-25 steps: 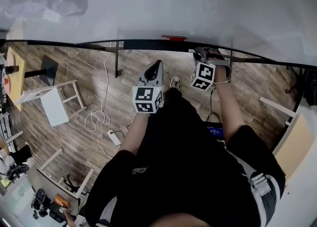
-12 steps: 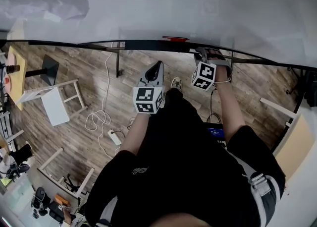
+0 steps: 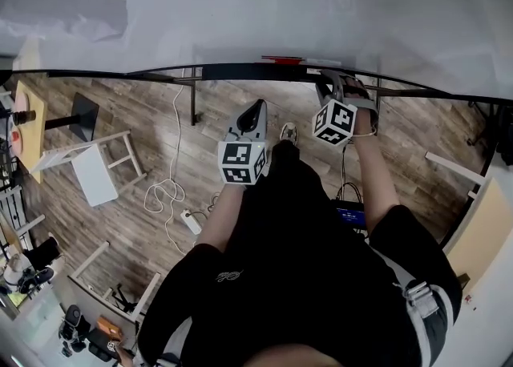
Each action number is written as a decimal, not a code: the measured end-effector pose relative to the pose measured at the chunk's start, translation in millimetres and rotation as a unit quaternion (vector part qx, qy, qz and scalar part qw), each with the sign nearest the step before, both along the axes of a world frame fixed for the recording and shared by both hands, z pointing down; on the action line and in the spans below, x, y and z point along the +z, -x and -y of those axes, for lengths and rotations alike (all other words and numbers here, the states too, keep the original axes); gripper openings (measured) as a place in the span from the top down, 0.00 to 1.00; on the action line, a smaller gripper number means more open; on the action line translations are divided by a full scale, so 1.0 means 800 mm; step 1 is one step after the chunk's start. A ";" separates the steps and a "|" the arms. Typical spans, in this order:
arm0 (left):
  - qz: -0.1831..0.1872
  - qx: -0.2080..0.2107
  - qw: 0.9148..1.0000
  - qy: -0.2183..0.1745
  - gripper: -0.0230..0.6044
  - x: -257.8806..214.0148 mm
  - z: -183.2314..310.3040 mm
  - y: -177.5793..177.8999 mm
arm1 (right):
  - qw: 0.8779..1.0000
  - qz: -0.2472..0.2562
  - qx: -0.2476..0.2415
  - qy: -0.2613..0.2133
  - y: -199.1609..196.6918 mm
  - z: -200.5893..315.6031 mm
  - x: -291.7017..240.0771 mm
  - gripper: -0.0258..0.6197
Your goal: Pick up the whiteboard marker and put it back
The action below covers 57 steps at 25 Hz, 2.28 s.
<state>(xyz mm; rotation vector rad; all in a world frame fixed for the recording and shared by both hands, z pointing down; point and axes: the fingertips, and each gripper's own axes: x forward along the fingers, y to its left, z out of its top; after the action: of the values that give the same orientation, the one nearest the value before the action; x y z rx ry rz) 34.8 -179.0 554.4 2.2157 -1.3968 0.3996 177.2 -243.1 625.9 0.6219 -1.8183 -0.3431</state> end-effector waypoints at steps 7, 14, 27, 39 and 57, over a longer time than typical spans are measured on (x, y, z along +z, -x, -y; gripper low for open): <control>-0.009 0.023 1.000 -0.012 0.95 -0.009 -0.017 0.006 | 0.995 0.076 0.059 -0.041 0.018 -0.018 -0.046 0.84; -0.020 0.043 0.998 -0.046 0.95 -0.041 -0.051 0.048 | 0.977 0.171 0.109 -0.068 0.092 -0.078 -0.116 0.90; -0.035 0.065 0.992 -0.100 0.95 -0.092 -0.140 0.145 | 0.860 0.381 0.309 -0.141 0.160 -0.196 -0.209 0.96; -0.045 0.079 0.981 -0.173 0.95 -0.178 -0.161 0.097 | 0.827 0.435 0.292 -0.204 0.138 -0.254 -0.293 0.96; -0.023 0.071 0.971 -0.227 0.95 -0.236 -0.206 0.012 | 0.797 0.483 0.266 -0.246 0.034 -0.307 -0.357 0.96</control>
<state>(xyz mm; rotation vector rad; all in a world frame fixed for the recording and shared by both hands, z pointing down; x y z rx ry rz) 25.5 -14.3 365.4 2.6798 -1.4179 0.0743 150.0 2.4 340.6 1.9023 -2.3773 -0.0890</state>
